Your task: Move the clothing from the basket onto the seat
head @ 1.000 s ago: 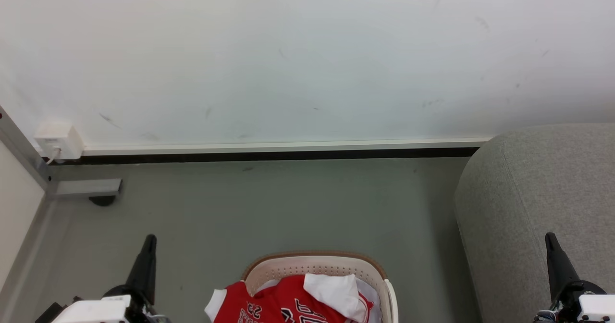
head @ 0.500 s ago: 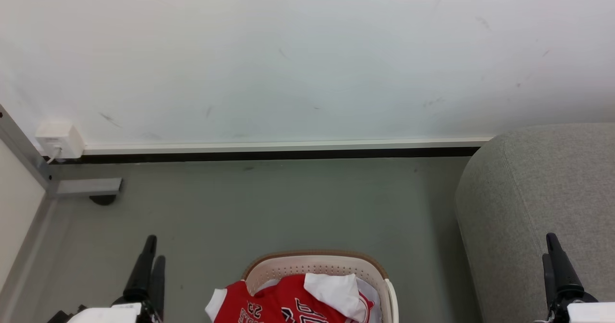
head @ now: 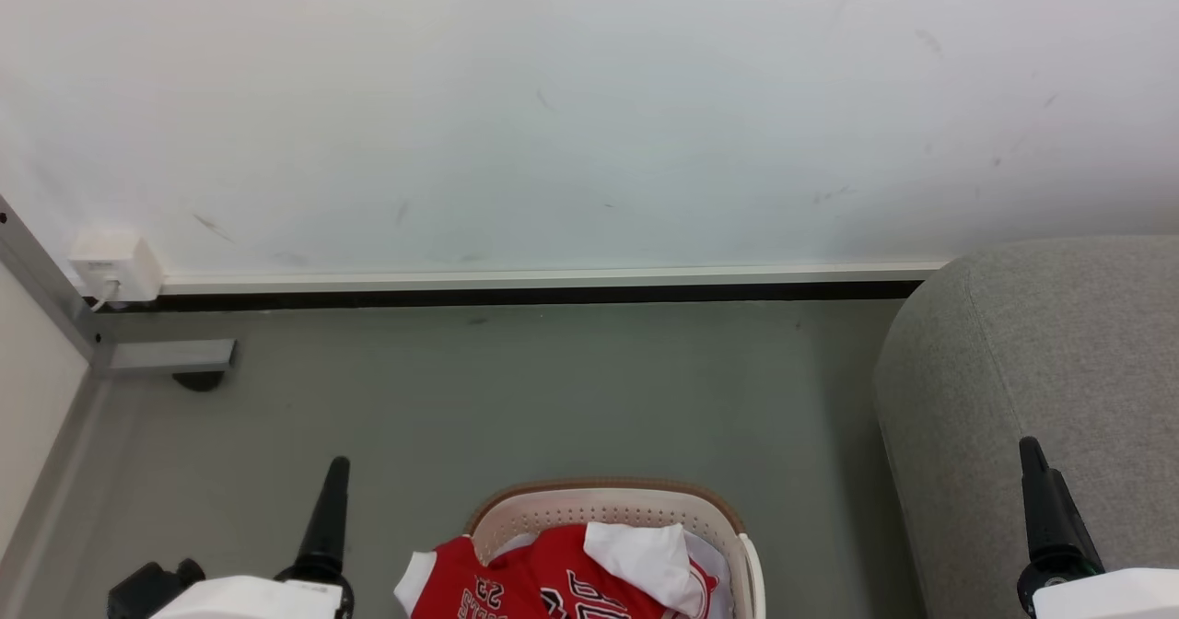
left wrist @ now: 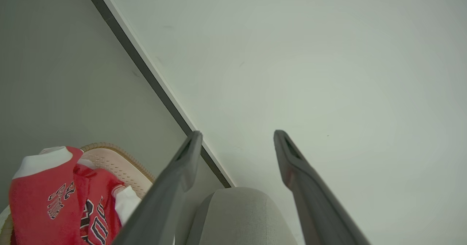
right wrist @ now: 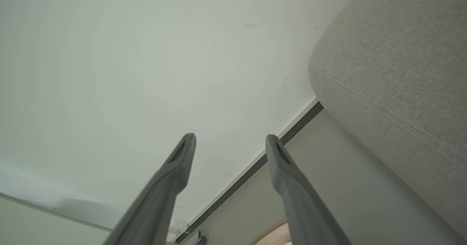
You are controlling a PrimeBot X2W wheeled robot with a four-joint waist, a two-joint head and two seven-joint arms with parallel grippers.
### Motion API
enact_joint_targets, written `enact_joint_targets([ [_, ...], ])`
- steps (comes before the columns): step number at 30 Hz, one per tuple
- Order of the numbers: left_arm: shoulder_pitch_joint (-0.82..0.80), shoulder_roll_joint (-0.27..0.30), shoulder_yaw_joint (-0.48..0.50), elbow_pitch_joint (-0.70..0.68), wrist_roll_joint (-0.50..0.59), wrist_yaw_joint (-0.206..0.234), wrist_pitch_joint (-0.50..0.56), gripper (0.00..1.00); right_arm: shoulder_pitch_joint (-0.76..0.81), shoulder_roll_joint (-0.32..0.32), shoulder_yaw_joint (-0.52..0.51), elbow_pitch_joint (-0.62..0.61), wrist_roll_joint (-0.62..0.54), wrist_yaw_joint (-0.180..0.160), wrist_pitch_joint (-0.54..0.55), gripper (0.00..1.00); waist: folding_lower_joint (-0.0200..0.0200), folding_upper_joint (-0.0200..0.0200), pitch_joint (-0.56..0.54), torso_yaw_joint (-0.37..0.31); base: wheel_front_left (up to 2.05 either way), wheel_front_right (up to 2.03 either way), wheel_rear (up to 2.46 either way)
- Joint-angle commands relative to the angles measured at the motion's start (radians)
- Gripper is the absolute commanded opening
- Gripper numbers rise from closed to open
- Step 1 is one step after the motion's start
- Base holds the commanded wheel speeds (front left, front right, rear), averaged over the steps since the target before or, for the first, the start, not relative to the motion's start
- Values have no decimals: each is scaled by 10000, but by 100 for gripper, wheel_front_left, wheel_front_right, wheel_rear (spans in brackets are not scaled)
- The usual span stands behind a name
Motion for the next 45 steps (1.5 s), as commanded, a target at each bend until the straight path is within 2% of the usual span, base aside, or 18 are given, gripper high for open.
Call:
enact_joint_targets([
  [1, -71, 63, -64, -116, 461, 31, -109, 100, -75, -97, 48, -178, -497, -4, -123, 100, 0, 0, -2, 2, 0, 0, 0],
  [12, 84, 70, -283, -325, 2266, 300, -534, 100, -51, -27, 161, 11, -2356, -6, -546, 100, 0, 0, -4, 6, 0, 0, 0],
  [24, 160, 77, -543, -276, 3893, 383, -938, 100, -2, 2, 272, 83, -4142, -8, -949, 100, 0, 0, 18, 24, 0, 0, 0],
  [45, 244, 140, -1022, -525, 6873, 615, -1548, 100, 101, 44, 424, 203, -6748, -11, -1560, 100, 0, 0, 56, 80, 0, 0, 0],
])
